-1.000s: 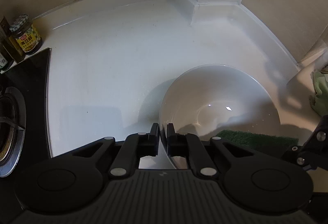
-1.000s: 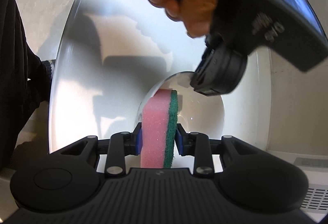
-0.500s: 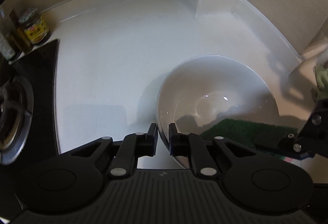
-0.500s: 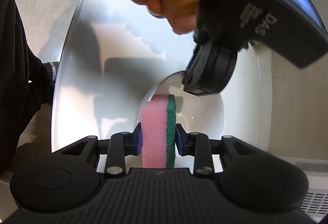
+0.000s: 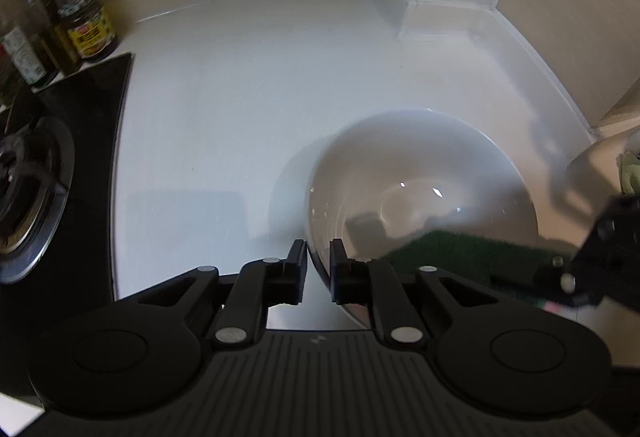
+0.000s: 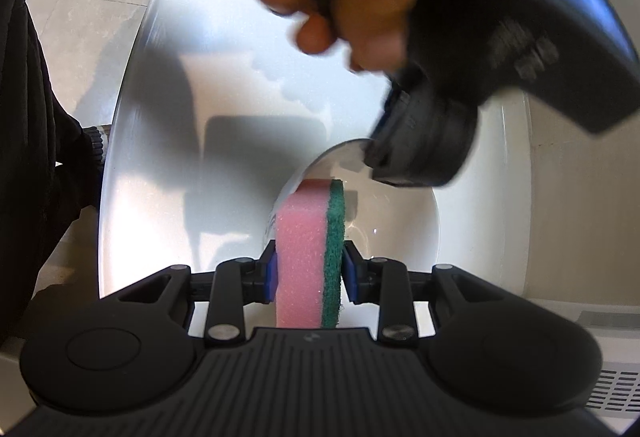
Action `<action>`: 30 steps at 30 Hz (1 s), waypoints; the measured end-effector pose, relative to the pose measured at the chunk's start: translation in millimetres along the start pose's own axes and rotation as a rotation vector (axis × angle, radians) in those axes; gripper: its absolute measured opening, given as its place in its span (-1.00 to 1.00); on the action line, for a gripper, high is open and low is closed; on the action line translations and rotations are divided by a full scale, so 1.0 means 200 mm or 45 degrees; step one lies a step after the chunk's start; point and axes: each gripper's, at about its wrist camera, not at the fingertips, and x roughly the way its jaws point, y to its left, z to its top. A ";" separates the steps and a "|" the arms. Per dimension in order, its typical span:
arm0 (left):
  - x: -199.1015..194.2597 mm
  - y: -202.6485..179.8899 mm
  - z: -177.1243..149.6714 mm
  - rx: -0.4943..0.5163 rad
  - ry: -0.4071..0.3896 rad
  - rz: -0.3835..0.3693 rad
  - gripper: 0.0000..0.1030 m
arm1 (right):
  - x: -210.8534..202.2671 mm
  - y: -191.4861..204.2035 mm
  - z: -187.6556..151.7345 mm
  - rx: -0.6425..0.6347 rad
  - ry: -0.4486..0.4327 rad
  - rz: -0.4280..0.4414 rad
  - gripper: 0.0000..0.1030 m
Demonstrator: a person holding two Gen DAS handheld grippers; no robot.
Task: Clean bowl
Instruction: 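Keep holding the bowl rim with the left gripper while the right gripper scrubs the bowl interior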
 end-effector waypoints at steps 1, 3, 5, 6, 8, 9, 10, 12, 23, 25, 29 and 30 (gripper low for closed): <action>0.00 0.00 -0.01 -0.008 0.001 -0.001 -0.71 | -0.01 0.00 0.00 -0.004 0.000 -0.004 -0.47; 0.00 0.01 -0.02 -0.016 -0.006 -0.013 -0.67 | -0.01 0.01 0.00 -0.007 -0.001 -0.006 -0.47; 0.01 0.03 -0.02 -0.015 -0.015 -0.028 -0.69 | -0.01 0.01 0.00 -0.009 -0.003 -0.006 -0.47; 0.01 0.03 -0.01 0.004 -0.020 -0.038 -0.69 | -0.02 0.01 0.01 -0.012 -0.005 -0.005 -0.47; 0.02 0.03 0.01 0.053 -0.018 -0.046 -0.73 | -0.03 0.01 0.02 -0.019 -0.009 -0.002 -0.47; 0.03 0.02 0.04 0.091 -0.012 -0.043 -0.76 | -0.03 0.02 0.02 -0.024 -0.009 -0.002 -0.47; 0.04 0.01 0.06 0.123 -0.008 -0.040 -0.78 | -0.04 0.02 0.03 -0.027 -0.010 -0.003 -0.47; 0.06 -0.01 0.11 0.184 0.005 -0.036 -0.84 | -0.04 0.01 0.03 -0.033 -0.010 -0.011 -0.47; 0.07 0.00 0.12 0.100 0.023 -0.026 -0.84 | 0.05 0.03 0.03 0.007 -0.003 0.004 -0.47; 0.05 0.02 0.07 0.053 0.026 -0.019 -0.81 | 0.04 0.02 0.03 0.012 -0.006 0.005 -0.47; 0.02 0.03 -0.01 -0.005 0.031 -0.008 -0.68 | 0.02 0.05 0.02 0.014 0.001 -0.023 -0.47; 0.02 0.02 -0.02 -0.008 0.034 -0.009 -0.66 | 0.02 0.05 0.02 0.012 0.005 -0.022 -0.47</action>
